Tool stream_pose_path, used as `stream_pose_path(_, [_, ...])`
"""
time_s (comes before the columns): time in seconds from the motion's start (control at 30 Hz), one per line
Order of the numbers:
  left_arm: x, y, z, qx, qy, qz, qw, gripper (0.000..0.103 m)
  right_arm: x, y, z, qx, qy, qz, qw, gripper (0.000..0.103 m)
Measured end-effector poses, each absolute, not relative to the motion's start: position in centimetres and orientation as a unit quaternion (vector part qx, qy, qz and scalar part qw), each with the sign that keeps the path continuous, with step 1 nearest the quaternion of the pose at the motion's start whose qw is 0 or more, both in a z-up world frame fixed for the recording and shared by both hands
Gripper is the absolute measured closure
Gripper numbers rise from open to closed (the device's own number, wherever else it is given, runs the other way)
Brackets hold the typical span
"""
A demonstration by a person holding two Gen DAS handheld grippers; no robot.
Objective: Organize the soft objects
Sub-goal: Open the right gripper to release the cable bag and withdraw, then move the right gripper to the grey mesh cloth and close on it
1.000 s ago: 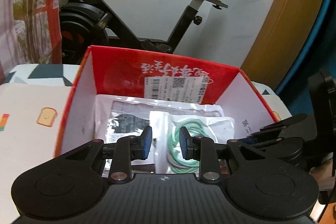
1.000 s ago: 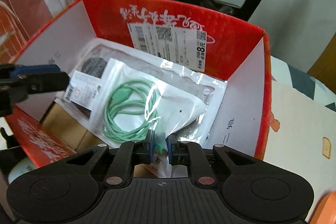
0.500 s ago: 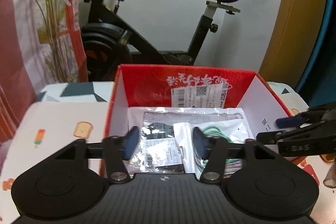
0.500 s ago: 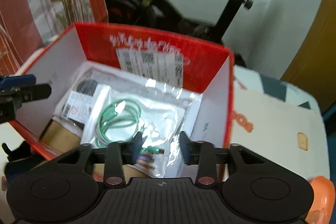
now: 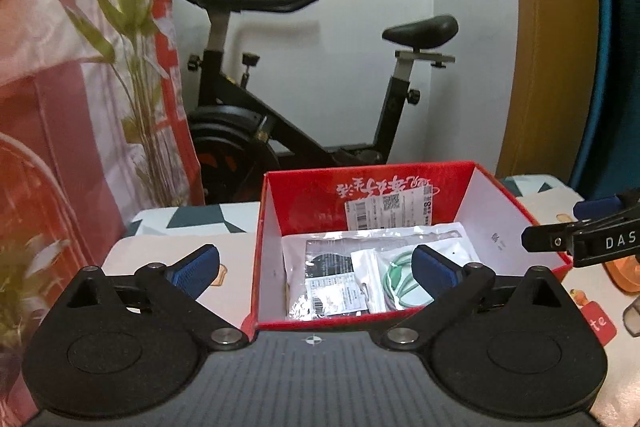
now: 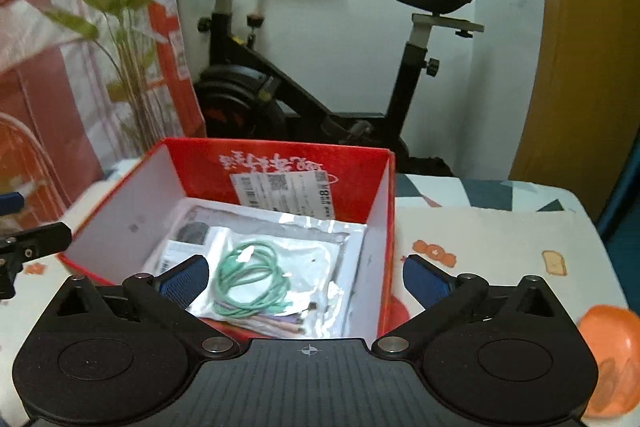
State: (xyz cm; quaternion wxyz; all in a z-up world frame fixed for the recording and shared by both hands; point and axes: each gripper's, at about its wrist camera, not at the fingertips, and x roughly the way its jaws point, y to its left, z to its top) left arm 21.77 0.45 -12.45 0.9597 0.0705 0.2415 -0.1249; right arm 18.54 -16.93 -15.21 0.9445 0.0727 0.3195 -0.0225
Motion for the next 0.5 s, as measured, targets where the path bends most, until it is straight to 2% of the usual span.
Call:
stream_pose_path(0.3, [16.7,1.6,-13.7,0.059,0.218,-0.123,0.966,0.000,12.3,-16.6,-15.9,0.078,0.221,-0.021,0.972,0.000])
stream_pose_path(0.5, [13.3,2.9,-16.3,0.030,0.209,-0.125,0.969,0.000,9.3,-17.1,-18.2,0.106,0.195,-0.025,0.975,0.000])
